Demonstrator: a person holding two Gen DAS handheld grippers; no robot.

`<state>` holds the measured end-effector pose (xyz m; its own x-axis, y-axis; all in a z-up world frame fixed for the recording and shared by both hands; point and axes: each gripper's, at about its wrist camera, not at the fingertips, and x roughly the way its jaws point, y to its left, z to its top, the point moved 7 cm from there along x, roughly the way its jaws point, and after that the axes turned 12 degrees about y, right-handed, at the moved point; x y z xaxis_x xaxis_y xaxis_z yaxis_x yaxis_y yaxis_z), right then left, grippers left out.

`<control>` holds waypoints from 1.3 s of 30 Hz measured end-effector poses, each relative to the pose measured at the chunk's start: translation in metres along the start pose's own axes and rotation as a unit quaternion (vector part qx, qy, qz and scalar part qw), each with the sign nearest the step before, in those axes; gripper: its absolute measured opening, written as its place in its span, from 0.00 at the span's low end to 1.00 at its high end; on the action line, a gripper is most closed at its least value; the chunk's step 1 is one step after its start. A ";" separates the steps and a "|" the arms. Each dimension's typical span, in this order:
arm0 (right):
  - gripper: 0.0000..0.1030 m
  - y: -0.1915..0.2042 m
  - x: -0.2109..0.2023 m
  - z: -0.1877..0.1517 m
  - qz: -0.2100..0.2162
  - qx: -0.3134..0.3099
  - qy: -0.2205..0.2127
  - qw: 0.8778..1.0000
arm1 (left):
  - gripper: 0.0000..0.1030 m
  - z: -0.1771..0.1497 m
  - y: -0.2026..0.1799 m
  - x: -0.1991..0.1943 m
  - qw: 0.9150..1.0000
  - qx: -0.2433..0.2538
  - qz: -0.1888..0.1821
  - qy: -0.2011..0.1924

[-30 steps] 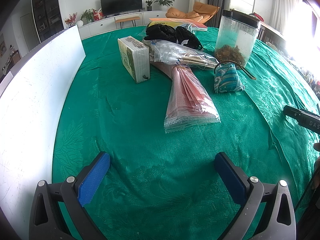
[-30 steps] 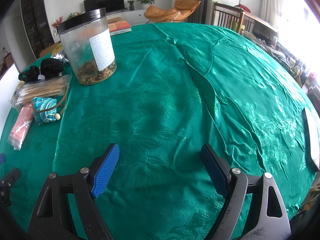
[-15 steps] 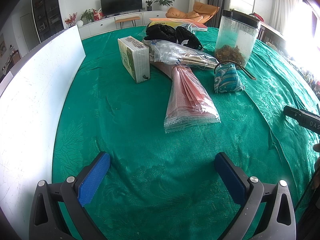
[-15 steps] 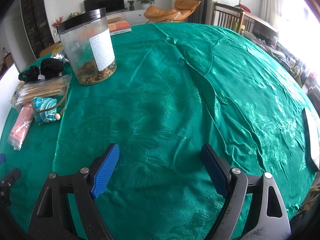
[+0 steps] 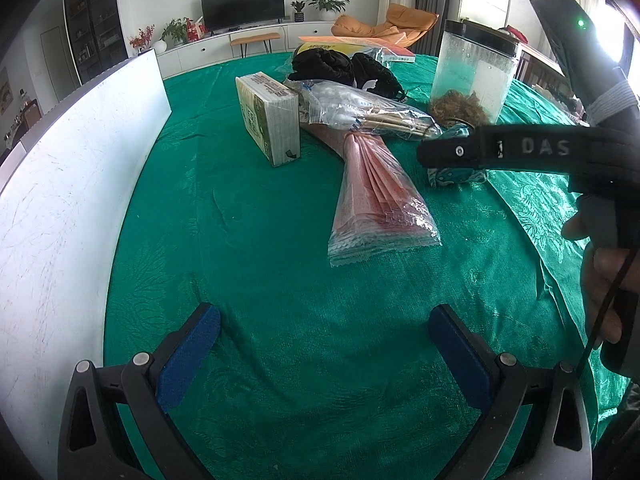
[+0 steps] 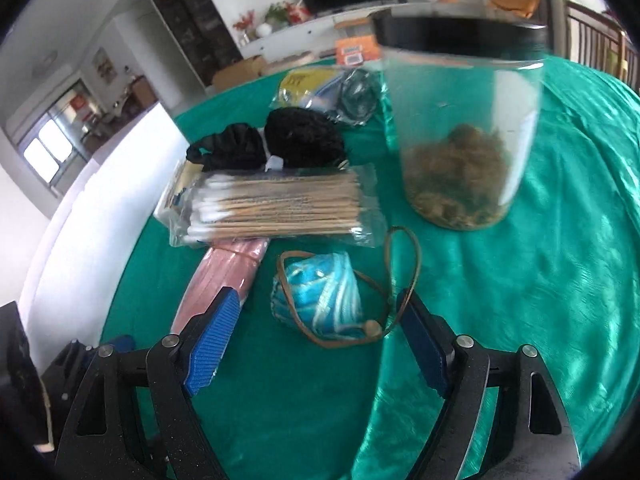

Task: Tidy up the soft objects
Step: 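Close the right tool on the teal striped pouch while the left tool grasps the pink bundle, then carry the teal pouch and pink bundle into the white box and release both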

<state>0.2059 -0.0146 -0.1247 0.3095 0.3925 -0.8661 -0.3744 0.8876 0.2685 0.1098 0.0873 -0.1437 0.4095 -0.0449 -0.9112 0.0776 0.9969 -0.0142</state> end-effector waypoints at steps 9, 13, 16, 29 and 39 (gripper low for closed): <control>0.44 -0.071 -0.050 -0.033 -0.009 0.060 0.008 0.998 | 1.00 0.050 -0.010 -0.011 0.992 -0.026 -0.119 0.025; 0.44 -0.126 -0.081 -0.013 -0.008 0.135 -0.037 0.990 | 0.97 0.082 -0.028 0.008 0.998 0.016 -0.060 0.033; 0.44 -0.157 -0.097 0.008 0.004 0.179 -0.065 0.982 | 0.80 0.089 -0.038 0.023 0.997 0.045 -0.023 0.051; 0.44 -0.194 -0.154 0.054 0.050 0.234 -0.126 0.963 | 0.31 0.062 -0.012 -0.022 0.986 -0.021 -0.162 0.031; 0.44 -0.084 -0.202 0.077 0.022 0.093 -0.139 0.986 | 0.31 0.023 0.061 -0.140 0.970 -0.092 -0.210 -0.073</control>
<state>0.2424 -0.1497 0.0605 0.5332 0.4601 -0.7100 -0.2345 0.8867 0.3984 0.0780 0.1525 -0.0077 0.5026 -0.4460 -0.7406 0.1078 0.8823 -0.4582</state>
